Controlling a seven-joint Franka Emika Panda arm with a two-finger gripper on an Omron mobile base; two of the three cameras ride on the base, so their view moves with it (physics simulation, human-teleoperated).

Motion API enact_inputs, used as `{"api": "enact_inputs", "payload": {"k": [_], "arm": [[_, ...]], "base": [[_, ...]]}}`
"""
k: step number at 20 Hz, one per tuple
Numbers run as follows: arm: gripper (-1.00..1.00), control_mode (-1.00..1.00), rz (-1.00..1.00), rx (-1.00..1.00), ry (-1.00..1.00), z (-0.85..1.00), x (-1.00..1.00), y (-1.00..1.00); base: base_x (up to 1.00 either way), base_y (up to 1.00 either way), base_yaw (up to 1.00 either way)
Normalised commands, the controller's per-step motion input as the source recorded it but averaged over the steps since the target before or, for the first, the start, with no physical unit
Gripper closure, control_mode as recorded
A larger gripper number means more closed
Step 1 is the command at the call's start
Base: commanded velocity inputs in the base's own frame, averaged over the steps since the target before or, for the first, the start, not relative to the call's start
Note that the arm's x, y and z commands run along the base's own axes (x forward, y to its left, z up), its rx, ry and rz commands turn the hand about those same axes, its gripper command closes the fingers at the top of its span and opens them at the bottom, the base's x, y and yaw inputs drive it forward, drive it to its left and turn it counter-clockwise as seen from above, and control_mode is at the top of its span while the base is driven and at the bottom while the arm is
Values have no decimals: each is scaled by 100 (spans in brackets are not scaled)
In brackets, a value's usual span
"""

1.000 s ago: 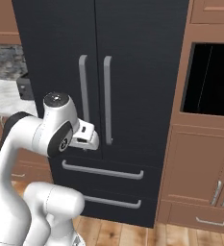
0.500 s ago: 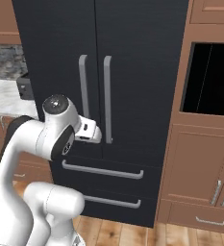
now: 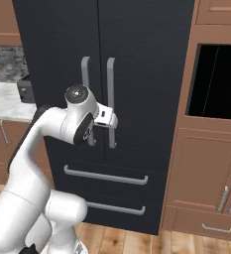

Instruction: Gather the eggplant and potato from the fridge and place them on a tray on the dining counter. Then gather the fish and steak from the fridge and place them on the other tray.

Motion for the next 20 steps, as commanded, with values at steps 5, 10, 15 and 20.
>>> {"api": "enact_inputs", "payload": {"k": [5, 10, 15, 20], "arm": [[-100, -100, 0, 0, -36, 4, 61, -7], [-100, -100, 0, 0, -8, 3, 70, -5], [-100, -100, 0, 0, 1, 1, 90, -5], [-100, -100, 0, 1, 0, 0, 96, -14]], "base": [[0, 0, 0], [0, 0, 0], [0, 0, 0], [0, 0, 0]]}}
